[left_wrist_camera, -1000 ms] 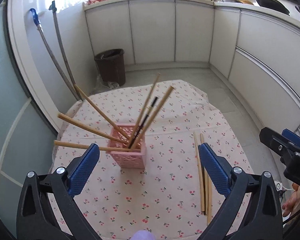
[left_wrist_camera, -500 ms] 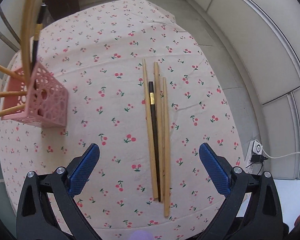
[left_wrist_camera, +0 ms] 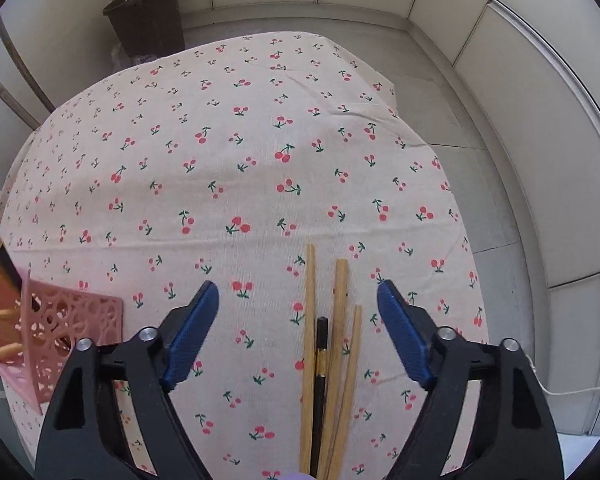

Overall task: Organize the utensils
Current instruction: 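Move the left gripper over the remaining chopsticks and close on one, then grasp a plain wooden chopstick with the right gripper while the left gripper lifts its chopstick, then lower the right chopstick into the pink basket and open the right gripper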

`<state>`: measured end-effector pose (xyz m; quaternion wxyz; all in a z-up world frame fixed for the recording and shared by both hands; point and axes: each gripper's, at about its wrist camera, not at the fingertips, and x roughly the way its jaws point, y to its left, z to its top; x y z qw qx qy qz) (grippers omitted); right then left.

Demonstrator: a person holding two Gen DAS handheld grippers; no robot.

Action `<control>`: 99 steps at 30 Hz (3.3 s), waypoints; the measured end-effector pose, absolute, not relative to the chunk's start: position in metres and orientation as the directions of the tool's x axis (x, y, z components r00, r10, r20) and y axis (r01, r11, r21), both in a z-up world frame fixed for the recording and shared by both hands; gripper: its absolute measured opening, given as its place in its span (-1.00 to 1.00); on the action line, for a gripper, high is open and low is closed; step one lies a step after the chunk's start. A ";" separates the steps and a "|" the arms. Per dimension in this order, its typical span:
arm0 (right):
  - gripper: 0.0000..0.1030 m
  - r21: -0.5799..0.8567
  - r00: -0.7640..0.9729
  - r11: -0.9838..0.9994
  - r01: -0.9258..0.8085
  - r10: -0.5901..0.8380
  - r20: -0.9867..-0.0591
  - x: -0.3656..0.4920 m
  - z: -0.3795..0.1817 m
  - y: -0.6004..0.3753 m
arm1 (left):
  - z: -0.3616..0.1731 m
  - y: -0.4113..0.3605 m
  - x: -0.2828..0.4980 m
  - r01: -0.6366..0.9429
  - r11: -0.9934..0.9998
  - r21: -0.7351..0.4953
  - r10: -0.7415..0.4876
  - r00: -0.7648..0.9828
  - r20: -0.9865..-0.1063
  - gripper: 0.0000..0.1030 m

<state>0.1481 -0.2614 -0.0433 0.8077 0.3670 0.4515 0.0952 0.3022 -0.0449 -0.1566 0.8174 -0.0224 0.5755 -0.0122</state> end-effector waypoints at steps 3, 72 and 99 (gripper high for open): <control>0.85 0.696 0.566 0.694 0.184 0.505 -0.652 0.150 -0.047 -0.263 | -0.170 -0.044 0.312 -0.021 0.998 -0.066 -0.056 0.300 -0.952 -0.15; -0.22 0.057 0.327 0.983 0.173 -0.002 -0.945 0.266 -0.192 -0.110 | -0.018 0.079 0.077 0.075 0.948 -0.310 -0.280 0.658 -0.699 -0.92; -0.89 0.342 0.571 0.939 -0.039 0.302 -0.764 0.140 -0.073 -0.150 | -0.011 0.084 0.059 0.067 0.963 -0.261 -0.232 0.700 -0.675 -0.92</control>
